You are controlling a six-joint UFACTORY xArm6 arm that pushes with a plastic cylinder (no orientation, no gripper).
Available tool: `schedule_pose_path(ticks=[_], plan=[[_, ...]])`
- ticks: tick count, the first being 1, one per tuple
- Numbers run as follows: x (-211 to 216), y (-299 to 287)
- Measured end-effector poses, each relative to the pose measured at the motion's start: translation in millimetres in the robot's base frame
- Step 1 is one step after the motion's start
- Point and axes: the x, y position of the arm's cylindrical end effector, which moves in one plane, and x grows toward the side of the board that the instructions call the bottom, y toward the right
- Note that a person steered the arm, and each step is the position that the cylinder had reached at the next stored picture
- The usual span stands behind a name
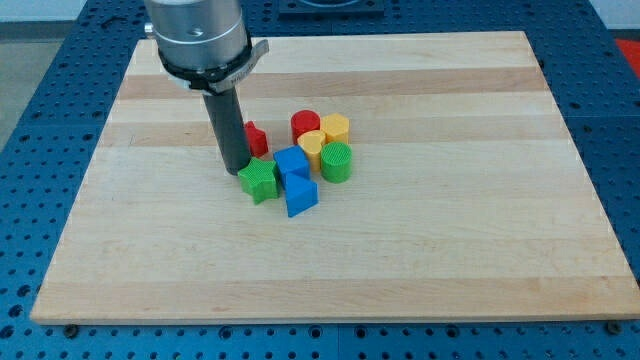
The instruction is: Slide the green star towards red star
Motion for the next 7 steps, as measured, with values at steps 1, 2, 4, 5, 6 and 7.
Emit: schedule_pose_path(ticks=[1,2,4,5,6,7], plan=[[-4,3],[-15,-4],[5,-45],[47,-50],[87,-16],[109,59]])
